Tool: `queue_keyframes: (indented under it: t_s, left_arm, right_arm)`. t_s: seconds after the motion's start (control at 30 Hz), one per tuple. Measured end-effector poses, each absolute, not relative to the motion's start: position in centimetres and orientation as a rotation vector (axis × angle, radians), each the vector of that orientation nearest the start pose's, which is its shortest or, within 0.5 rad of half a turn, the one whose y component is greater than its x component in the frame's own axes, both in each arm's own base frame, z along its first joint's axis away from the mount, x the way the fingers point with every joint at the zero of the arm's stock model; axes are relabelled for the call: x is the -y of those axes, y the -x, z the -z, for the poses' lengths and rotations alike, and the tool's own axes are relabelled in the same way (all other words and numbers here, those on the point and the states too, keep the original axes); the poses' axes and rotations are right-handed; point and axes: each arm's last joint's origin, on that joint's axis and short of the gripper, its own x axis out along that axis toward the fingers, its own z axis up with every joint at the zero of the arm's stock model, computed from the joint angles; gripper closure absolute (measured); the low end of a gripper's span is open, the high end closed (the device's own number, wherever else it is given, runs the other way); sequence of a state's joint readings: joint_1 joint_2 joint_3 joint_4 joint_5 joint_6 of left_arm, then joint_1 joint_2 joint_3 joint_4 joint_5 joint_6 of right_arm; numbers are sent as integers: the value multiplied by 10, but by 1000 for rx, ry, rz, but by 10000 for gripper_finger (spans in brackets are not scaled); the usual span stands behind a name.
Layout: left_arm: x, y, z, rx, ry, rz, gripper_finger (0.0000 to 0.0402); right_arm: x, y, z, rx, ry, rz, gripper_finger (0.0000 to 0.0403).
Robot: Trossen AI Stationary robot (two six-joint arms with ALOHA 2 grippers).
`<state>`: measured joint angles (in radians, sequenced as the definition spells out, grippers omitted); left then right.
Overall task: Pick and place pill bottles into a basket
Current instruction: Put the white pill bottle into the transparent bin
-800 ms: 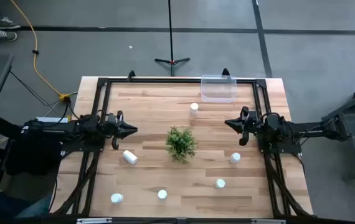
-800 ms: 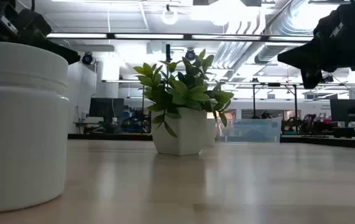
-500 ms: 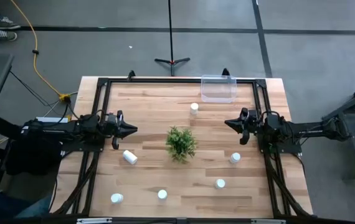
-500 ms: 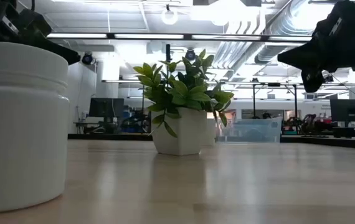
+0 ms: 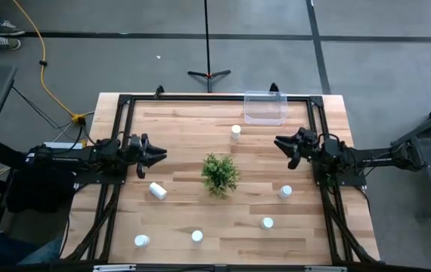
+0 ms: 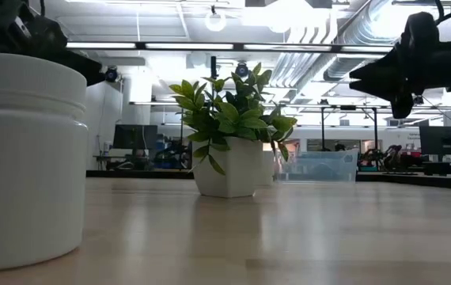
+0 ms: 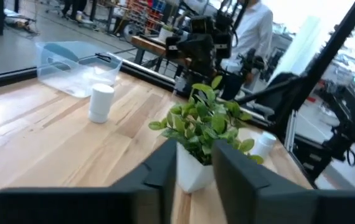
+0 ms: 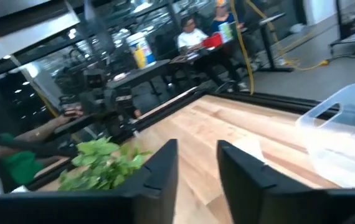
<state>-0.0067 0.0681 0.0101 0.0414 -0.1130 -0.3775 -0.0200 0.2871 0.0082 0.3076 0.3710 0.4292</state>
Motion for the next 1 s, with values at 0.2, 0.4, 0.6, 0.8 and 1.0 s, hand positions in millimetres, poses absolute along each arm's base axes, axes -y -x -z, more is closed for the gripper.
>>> queue_keyframes:
  t_s: [0.2, 0.4, 0.6, 0.8, 1.0]
  left_arm:
    - [-3, -99, -186, 155, 410, -104, 162]
    - [-5, -90, -220, 399, 363, -126, 141]
    - [-5, -83, -243, 471, 325, -107, 150]
    - [-4, -84, -271, 330, 234, -101, 165]
    - [-3, -87, -305, 88, 163, -96, 167]
  right_arm:
    - [12, -113, -190, 188, -465, 351, 202]
    - [13, -110, -224, 316, -499, 343, 179]
    - [12, -105, -255, 359, -418, 319, 178]
    - [13, -103, -268, 314, -331, 360, 178]
    - [13, -104, -265, 282, -335, 369, 178]
